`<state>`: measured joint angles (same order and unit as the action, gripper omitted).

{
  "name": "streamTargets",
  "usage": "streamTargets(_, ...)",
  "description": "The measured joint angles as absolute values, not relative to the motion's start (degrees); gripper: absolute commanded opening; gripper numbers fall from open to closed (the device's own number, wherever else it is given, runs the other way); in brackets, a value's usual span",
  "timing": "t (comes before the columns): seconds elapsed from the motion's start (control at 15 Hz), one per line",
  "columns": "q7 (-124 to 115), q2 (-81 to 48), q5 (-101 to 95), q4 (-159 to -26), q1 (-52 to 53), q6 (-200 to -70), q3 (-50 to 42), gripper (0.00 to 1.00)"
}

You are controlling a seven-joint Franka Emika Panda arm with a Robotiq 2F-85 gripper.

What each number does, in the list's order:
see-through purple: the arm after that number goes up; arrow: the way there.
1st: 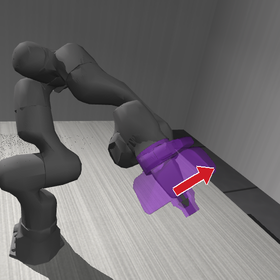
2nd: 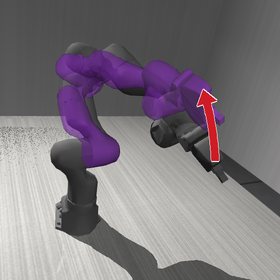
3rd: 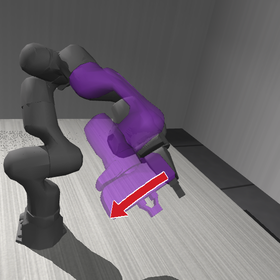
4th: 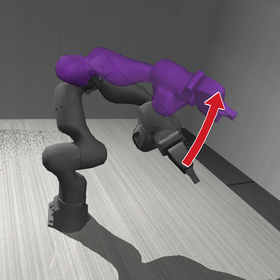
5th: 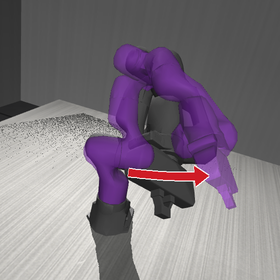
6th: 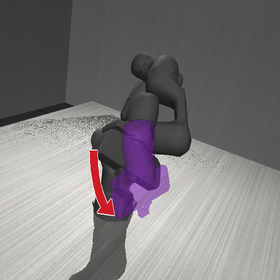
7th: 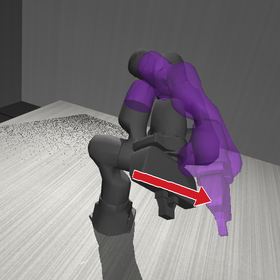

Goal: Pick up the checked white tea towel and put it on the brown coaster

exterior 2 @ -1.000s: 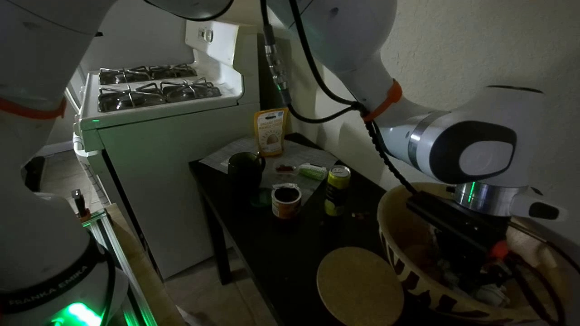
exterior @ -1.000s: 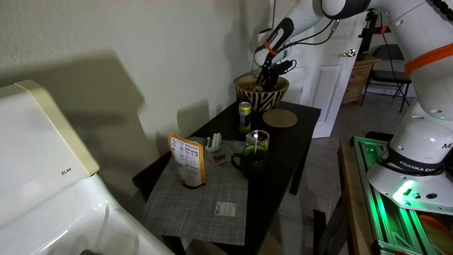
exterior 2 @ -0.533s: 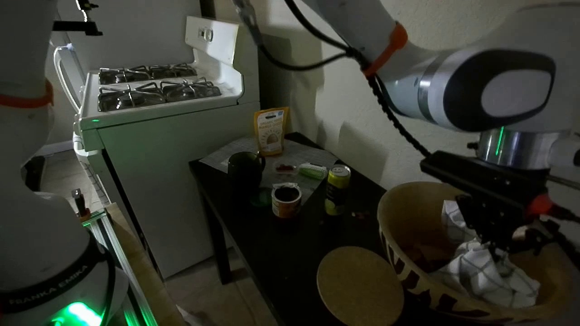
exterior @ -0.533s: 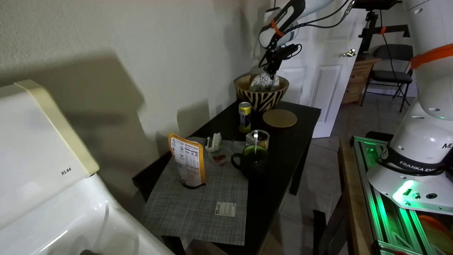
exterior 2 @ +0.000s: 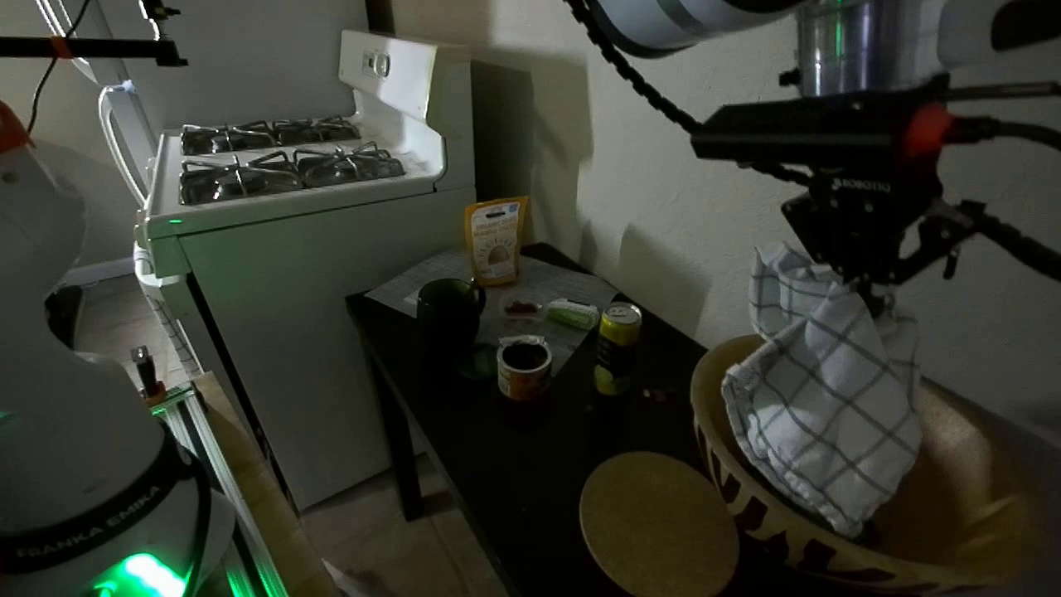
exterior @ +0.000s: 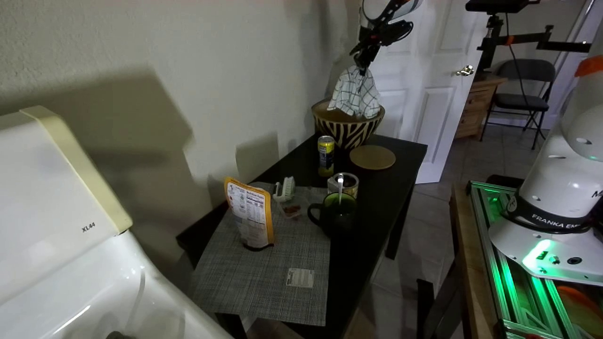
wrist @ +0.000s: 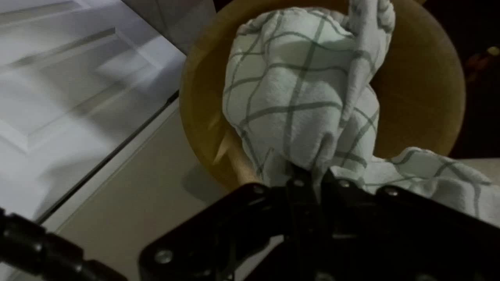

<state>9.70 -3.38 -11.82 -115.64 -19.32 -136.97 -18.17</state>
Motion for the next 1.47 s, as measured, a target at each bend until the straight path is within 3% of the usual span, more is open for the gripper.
streamTargets(0.53,4.3,22.0,-15.3,-130.3,-16.5,-138.7,-11.7,0.02)
streamTargets(0.93,1.2,39.8,-15.8,-140.8,-17.1,-123.5,-7.2,0.02)
streamTargets(1.2,-1.2,43.8,-21.6,-150.0,-21.1,-121.3,-7.7,0.02)
streamTargets(1.47,-1.5,39.0,-26.5,-158.7,-23.4,-126.7,-9.5,0.02)
